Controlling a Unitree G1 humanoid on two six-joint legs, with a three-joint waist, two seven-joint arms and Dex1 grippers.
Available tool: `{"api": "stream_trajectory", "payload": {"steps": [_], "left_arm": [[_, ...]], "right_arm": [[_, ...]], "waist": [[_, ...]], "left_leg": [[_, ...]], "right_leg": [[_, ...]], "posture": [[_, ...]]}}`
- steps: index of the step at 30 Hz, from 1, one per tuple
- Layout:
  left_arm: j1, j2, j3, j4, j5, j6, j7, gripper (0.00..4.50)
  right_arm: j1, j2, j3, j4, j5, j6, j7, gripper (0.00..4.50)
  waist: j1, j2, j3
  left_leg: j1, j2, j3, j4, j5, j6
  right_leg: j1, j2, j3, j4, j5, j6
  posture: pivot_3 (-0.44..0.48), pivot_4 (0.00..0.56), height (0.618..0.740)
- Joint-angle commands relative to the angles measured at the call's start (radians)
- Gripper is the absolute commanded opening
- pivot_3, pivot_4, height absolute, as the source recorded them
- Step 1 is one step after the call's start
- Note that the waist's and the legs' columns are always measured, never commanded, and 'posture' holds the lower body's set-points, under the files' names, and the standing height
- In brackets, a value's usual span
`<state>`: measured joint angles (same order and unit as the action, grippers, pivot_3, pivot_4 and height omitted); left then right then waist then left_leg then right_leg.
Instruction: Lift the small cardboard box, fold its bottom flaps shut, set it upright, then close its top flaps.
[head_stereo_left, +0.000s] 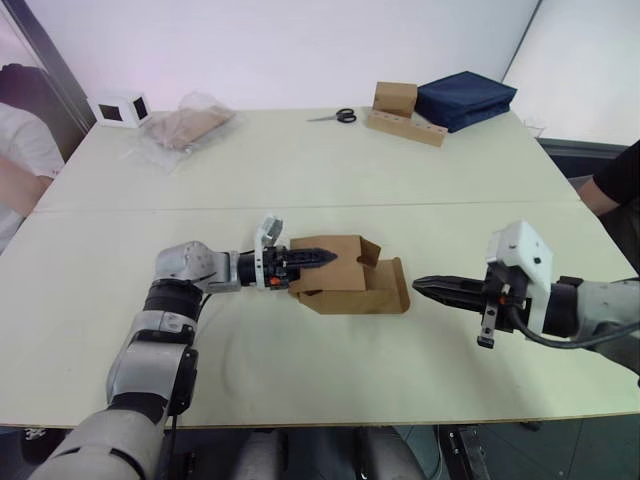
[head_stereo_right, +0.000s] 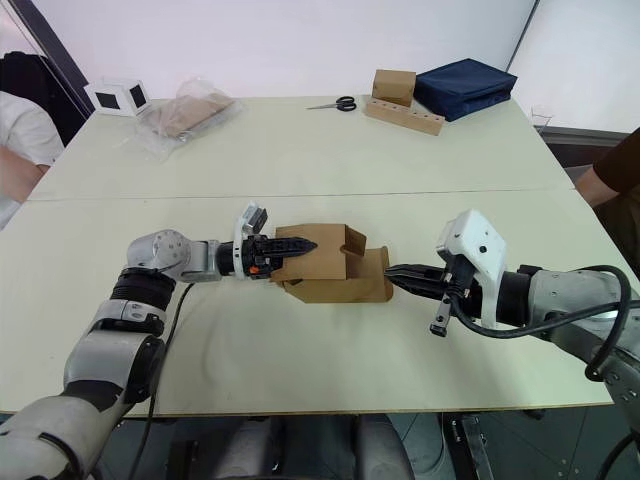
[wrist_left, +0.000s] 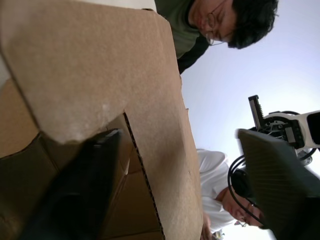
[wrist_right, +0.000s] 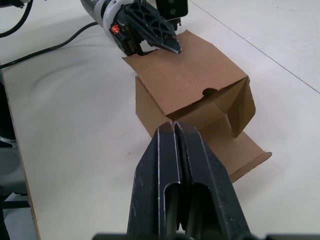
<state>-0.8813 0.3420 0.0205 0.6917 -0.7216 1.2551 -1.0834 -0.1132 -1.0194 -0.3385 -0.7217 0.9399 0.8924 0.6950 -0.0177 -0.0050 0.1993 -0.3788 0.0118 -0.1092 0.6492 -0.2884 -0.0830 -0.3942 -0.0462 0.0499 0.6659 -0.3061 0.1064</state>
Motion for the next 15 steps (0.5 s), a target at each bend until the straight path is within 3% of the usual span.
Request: {"api": "stream_trajectory", "payload": {"steps": [1,6,7,15], "left_arm": [[-0.025,0.000,0.011,-0.016,0.005,-0.004,-0.024,2.13],[-0.021,0.004,0.019,-0.031,0.007,0.006,-0.027,0.18],[-0.019,0.006,0.020,-0.036,0.006,0.010,-0.028,0.03],[0.008,0.038,0.068,-0.143,-0.031,0.053,-0.017,0.03]], "right_arm": [[-0.005,-0.006,-0.032,-0.028,0.010,-0.011,-0.005,0.00],[-0.013,-0.005,-0.021,-0.026,0.010,-0.015,-0.009,0.00],[-0.014,-0.004,-0.020,-0.025,0.011,-0.015,-0.010,0.00],[-0.035,0.008,0.010,-0.014,0.005,-0.023,-0.015,0.00]], "waist": [[0.000,0.000,0.000],[0.000,0.000,0.000],[0.000,0.000,0.000],[-0.003,0.000,0.000]], "left_leg": [[0.000,0.000,0.000,0.000,0.000,0.000],[0.000,0.000,0.000,0.000,0.000,0.000],[0.000,0.000,0.000,0.000,0.000,0.000],[0.000,0.000,0.000,0.000,0.000,0.000]], "right_leg": [[0.000,0.000,0.000,0.000,0.000,0.000],[0.000,0.000,0.000,0.000,0.000,0.000],[0.000,0.000,0.000,0.000,0.000,0.000],[0.000,0.000,0.000,0.000,0.000,0.000]], "posture": [[0.000,0.150,0.740],[0.000,0.150,0.740],[0.000,0.150,0.740],[0.000,0.150,0.740]]}}
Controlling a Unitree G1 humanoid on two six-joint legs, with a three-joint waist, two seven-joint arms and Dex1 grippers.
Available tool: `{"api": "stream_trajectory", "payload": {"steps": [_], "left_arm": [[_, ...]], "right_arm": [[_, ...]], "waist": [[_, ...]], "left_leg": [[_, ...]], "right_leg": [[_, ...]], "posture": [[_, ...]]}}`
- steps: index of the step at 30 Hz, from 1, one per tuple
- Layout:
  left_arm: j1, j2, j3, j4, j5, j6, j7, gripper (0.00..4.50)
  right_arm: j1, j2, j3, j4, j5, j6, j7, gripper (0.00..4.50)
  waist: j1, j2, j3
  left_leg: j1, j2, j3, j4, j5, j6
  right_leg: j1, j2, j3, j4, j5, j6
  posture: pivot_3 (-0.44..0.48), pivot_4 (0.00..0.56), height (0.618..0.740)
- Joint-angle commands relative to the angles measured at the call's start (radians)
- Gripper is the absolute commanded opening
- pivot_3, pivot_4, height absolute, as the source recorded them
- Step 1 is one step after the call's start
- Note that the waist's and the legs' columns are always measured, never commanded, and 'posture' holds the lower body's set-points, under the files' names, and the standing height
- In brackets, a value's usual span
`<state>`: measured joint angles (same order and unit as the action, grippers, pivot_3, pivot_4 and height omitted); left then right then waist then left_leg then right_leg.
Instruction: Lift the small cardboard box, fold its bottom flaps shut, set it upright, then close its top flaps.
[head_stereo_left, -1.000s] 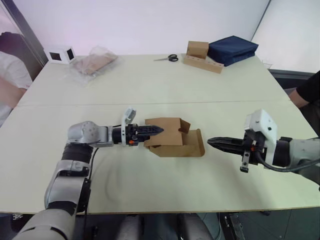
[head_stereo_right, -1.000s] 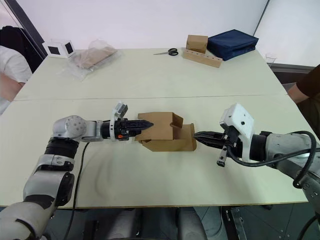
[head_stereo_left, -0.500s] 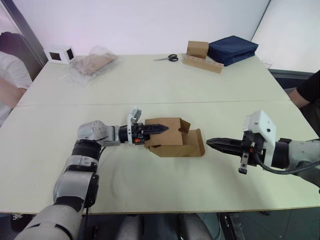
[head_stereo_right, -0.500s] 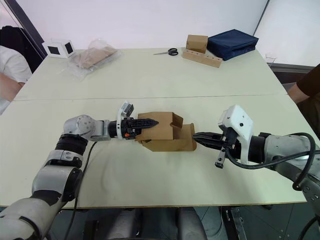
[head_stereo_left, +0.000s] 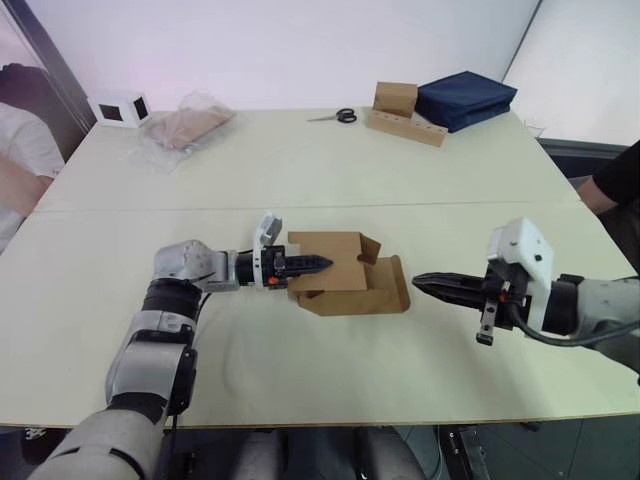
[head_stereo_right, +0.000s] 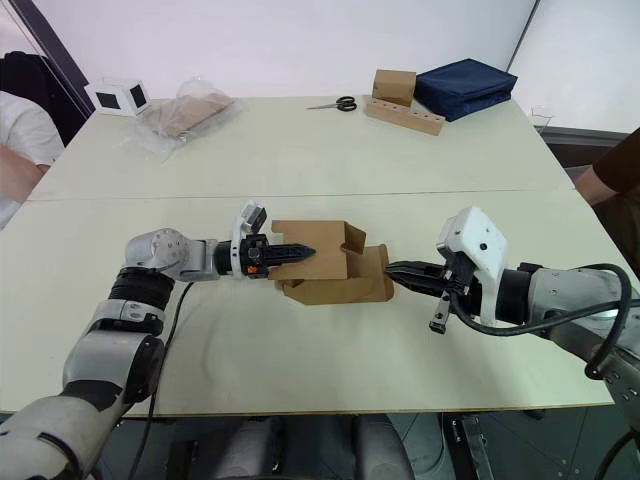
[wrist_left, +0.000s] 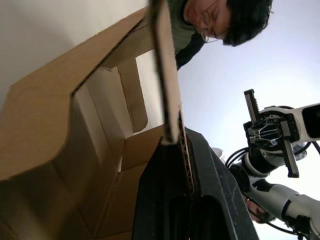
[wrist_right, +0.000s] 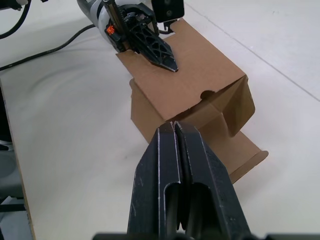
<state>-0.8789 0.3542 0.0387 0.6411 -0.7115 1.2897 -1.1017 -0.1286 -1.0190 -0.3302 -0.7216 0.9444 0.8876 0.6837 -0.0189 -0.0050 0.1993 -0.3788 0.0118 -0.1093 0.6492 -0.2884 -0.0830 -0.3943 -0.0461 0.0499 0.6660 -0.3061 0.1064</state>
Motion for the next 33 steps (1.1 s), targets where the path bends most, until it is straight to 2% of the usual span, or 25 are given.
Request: {"api": "stream_trajectory", "payload": {"steps": [1,9,15,24,33], "left_arm": [[0.020,0.033,0.054,-0.134,-0.047,0.018,0.002,0.03],[0.186,0.064,0.136,-0.556,-0.137,-0.102,0.008,0.03],[0.287,0.102,0.128,-0.759,-0.192,-0.145,-0.004,0.03],[0.322,0.139,0.083,-0.829,-0.201,-0.218,-0.023,0.03],[0.304,0.127,0.080,-0.805,-0.208,-0.241,0.002,0.03]], "right_arm": [[-0.022,0.009,0.005,-0.012,0.000,-0.019,-0.004,0.00],[-0.054,0.077,0.012,0.023,0.043,-0.014,-0.048,0.00],[-0.170,0.233,0.046,0.099,0.040,-0.043,-0.190,0.00],[-0.320,0.319,0.130,0.193,-0.020,-0.051,-0.231,0.00],[-0.348,0.340,0.210,0.180,-0.018,-0.034,-0.167,0.00]], "waist": [[-0.001,0.000,0.000],[0.002,0.000,0.000],[-0.003,0.000,0.000],[0.002,0.000,0.000],[0.000,0.000,0.000]], "left_leg": [[0.000,0.000,0.000,0.000,0.000,0.000],[0.000,0.000,0.000,0.000,0.001,-0.002],[0.000,0.001,0.000,0.000,0.001,-0.001],[0.000,0.000,0.000,-0.001,0.001,-0.001],[0.000,0.001,0.000,-0.001,0.001,-0.001]], "right_leg": [[0.000,0.000,0.000,0.000,0.000,0.000],[0.000,-0.001,0.000,0.000,0.000,0.000],[0.000,-0.001,0.000,0.000,0.000,0.000],[0.000,0.000,0.000,0.000,0.000,0.000],[0.000,0.000,0.000,0.000,0.000,0.000]], "posture": [[0.000,0.150,0.740],[0.000,0.150,0.740],[0.000,0.150,0.740],[0.000,0.150,0.740],[0.000,0.150,0.740]]}}
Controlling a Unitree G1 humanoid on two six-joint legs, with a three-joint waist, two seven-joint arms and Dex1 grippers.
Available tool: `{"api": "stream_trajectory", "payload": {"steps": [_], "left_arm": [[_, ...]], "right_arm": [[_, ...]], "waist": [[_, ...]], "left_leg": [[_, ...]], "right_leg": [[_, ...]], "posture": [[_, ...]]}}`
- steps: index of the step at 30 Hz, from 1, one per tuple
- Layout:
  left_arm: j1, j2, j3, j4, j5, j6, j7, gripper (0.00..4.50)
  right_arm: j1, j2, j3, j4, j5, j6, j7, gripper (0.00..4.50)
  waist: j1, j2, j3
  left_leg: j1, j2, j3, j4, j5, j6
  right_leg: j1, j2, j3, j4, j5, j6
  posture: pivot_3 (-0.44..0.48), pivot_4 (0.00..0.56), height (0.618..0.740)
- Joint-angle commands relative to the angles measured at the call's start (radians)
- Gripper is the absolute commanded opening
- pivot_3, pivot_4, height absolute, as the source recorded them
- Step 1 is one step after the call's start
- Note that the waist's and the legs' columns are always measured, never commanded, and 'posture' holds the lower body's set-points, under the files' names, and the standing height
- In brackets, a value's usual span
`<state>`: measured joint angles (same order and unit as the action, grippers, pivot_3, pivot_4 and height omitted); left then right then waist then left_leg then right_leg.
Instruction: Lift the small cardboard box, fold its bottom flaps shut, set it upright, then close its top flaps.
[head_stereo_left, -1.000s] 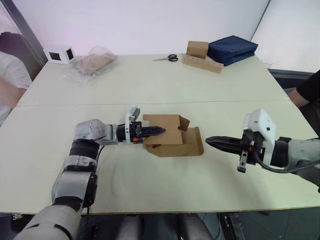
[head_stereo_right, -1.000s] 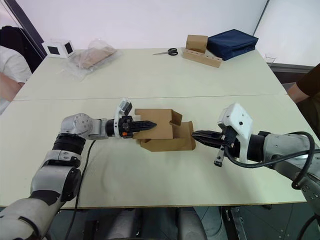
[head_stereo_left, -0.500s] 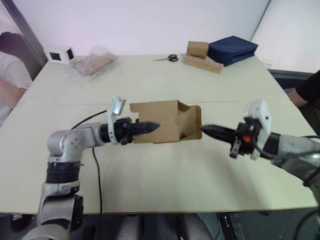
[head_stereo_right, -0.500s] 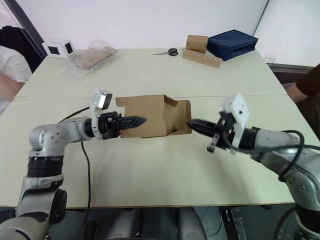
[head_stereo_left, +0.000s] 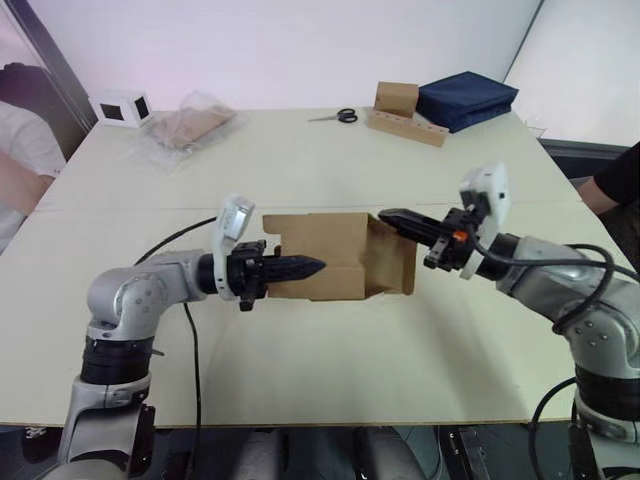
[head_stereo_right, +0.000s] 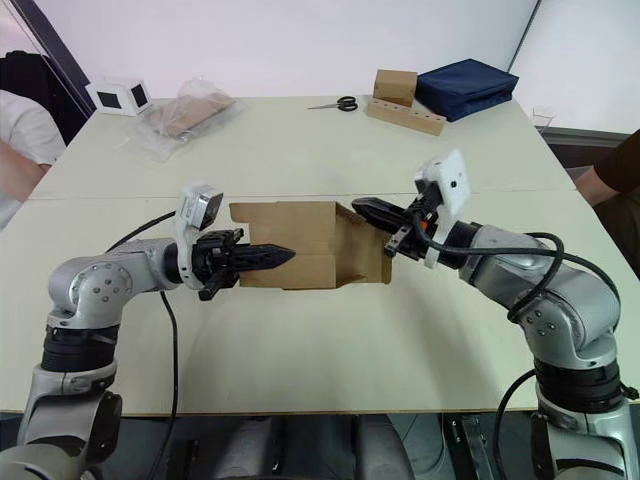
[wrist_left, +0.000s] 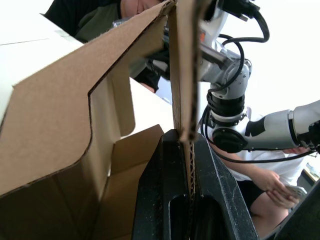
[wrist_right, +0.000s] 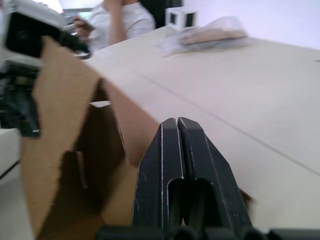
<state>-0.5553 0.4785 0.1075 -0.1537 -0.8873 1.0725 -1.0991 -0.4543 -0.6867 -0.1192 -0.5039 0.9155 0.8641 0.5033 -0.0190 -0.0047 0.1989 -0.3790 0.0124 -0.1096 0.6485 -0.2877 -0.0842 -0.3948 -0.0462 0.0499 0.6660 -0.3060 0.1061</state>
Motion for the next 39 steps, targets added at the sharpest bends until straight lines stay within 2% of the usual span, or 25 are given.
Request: {"api": "stream_trajectory", "payload": {"steps": [1,15,25,29,36,39], "left_arm": [[-0.019,0.003,0.009,-0.011,-0.032,-0.026,-0.001,0.03],[-0.024,-0.030,0.005,-0.018,-0.108,-0.001,0.058,0.03],[-0.058,-0.021,0.067,0.011,-0.226,0.061,0.122,0.03],[-0.043,-0.006,0.052,0.005,-0.223,0.058,0.118,0.03],[-0.010,0.024,-0.026,0.017,-0.079,-0.055,0.101,0.03],[-0.012,0.025,-0.030,0.026,-0.057,-0.081,0.101,0.03]], "right_arm": [[-0.023,0.011,0.003,-0.038,0.008,-0.011,0.013,0.00],[-0.075,0.121,0.083,-0.057,-0.062,-0.031,-0.042,0.00],[-0.050,0.105,0.115,-0.048,-0.190,-0.094,-0.004,0.00],[-0.058,0.121,0.118,-0.058,-0.184,-0.096,0.012,0.00],[-0.086,0.131,0.121,-0.085,-0.166,-0.076,0.017,0.00],[-0.084,0.116,0.132,-0.097,-0.181,-0.074,0.028,0.00]], "waist": [[0.000,0.000,0.000],[-0.001,0.000,0.000],[-0.002,0.000,0.000],[-0.003,0.000,0.000],[-0.001,0.000,0.000],[-0.001,0.000,0.000]], "left_leg": [[0.000,0.000,0.000,0.000,0.000,0.000],[0.000,0.000,0.000,0.000,0.000,0.000],[-0.001,0.000,0.000,0.000,0.000,0.000],[-0.001,0.000,0.000,0.000,0.000,0.000],[-0.001,0.000,0.000,0.000,0.000,0.000],[-0.001,0.000,0.000,0.000,0.000,0.000]], "right_leg": [[0.000,0.000,0.000,0.000,0.000,0.000],[-0.001,0.000,0.000,0.000,0.000,0.000],[-0.001,0.000,0.000,0.000,0.000,0.000],[-0.001,0.000,0.000,0.000,0.000,0.000],[-0.001,0.000,0.000,0.000,0.000,0.000],[-0.001,0.000,0.000,0.000,0.000,0.000]], "posture": [[0.000,0.150,0.740],[0.000,0.150,0.740],[0.000,0.150,0.740],[0.000,0.150,0.740],[0.000,0.150,0.740],[0.000,0.150,0.740]]}}
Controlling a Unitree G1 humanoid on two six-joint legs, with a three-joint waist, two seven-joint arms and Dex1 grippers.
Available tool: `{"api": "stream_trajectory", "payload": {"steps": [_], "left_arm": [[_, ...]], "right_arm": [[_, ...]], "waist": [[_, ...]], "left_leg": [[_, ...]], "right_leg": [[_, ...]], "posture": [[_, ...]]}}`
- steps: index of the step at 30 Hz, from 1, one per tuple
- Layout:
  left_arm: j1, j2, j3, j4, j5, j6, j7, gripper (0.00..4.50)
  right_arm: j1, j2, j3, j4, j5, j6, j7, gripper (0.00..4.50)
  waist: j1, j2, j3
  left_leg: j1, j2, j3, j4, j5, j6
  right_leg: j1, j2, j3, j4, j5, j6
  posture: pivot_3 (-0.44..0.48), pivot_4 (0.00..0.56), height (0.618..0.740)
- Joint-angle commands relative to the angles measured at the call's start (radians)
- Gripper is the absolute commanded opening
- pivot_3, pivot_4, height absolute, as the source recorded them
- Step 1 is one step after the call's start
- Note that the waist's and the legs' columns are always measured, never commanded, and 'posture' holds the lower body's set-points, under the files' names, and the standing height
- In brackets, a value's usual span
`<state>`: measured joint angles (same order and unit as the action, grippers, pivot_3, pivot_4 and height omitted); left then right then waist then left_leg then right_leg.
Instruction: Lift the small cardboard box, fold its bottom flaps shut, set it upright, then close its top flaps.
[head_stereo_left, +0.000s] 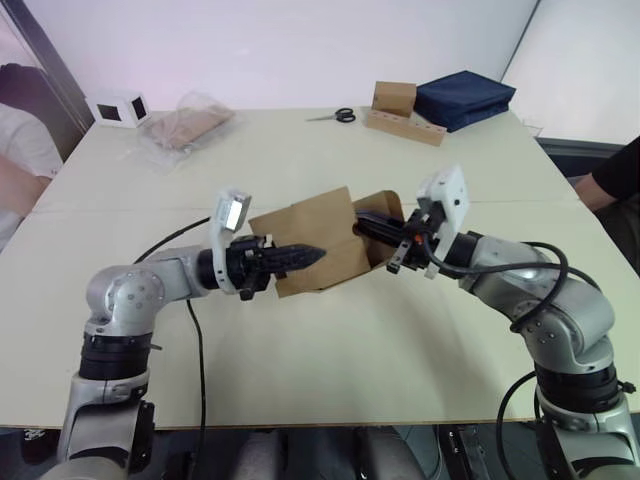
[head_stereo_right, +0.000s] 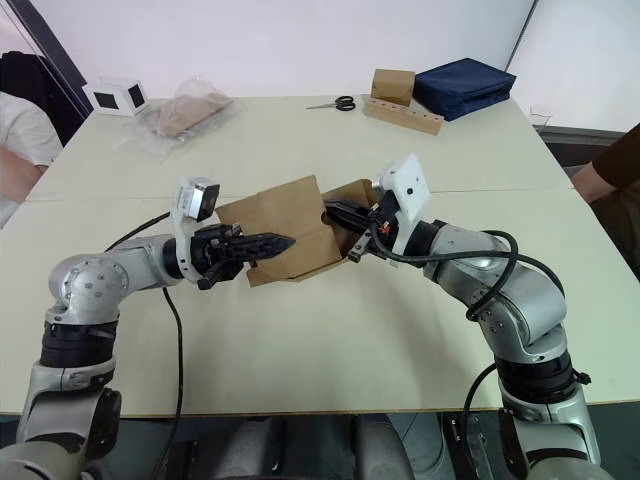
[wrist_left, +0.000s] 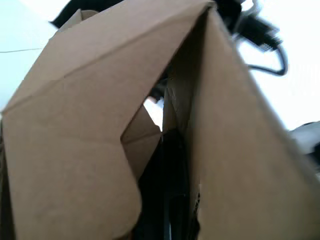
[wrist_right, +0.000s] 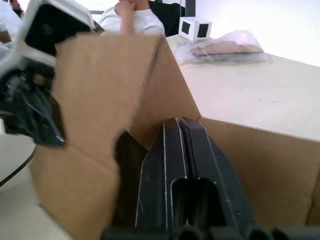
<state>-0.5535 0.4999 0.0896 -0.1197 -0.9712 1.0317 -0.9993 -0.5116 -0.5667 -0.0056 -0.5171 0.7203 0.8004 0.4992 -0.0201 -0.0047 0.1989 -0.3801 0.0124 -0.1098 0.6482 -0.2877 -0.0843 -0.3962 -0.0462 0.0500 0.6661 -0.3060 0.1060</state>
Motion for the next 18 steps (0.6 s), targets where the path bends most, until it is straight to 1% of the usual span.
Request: {"api": "stream_trajectory", "payload": {"steps": [1,5,11,15,18], "left_arm": [[-0.014,0.006,-0.019,-0.008,0.044,-0.057,-0.005,0.03],[-0.007,0.017,-0.047,-0.018,0.099,-0.120,-0.036,0.03],[-0.013,0.024,-0.049,-0.030,0.124,-0.169,-0.073,0.03],[-0.033,0.043,-0.025,-0.011,0.112,-0.157,-0.086,0.03],[-0.044,0.064,-0.009,0.009,0.109,-0.156,-0.102,0.03]], "right_arm": [[-0.022,-0.015,0.028,-0.089,0.000,-0.016,0.040,0.00],[-0.006,-0.055,0.073,-0.098,-0.066,-0.043,0.074,0.00],[0.008,-0.068,0.101,-0.073,-0.142,-0.088,0.104,0.00],[0.030,-0.091,0.073,-0.053,-0.164,-0.108,0.137,0.00],[0.043,-0.112,0.026,-0.045,-0.158,-0.105,0.158,0.00]], "waist": [[0.000,0.000,0.000],[0.000,0.000,0.000],[-0.001,0.000,0.000],[0.000,0.000,0.000],[0.000,0.000,0.000]], "left_leg": [[0.000,0.000,0.000,0.000,0.000,0.000],[0.000,0.000,0.000,0.000,0.000,0.000],[-0.001,0.000,0.000,0.000,0.000,0.000],[-0.001,0.000,0.000,0.000,0.000,0.000],[-0.001,0.000,0.000,0.000,0.000,0.000]], "right_leg": [[0.000,0.000,0.000,0.000,0.000,0.000],[0.000,0.000,0.000,0.000,0.000,0.000],[-0.001,0.000,0.000,0.000,0.000,0.000],[-0.001,0.000,0.000,0.000,0.000,0.000],[-0.001,0.000,0.000,0.000,0.000,0.000]], "posture": [[0.000,0.150,0.740],[0.000,0.150,0.740],[0.000,0.150,0.740],[0.000,0.150,0.740],[0.000,0.150,0.740]]}}
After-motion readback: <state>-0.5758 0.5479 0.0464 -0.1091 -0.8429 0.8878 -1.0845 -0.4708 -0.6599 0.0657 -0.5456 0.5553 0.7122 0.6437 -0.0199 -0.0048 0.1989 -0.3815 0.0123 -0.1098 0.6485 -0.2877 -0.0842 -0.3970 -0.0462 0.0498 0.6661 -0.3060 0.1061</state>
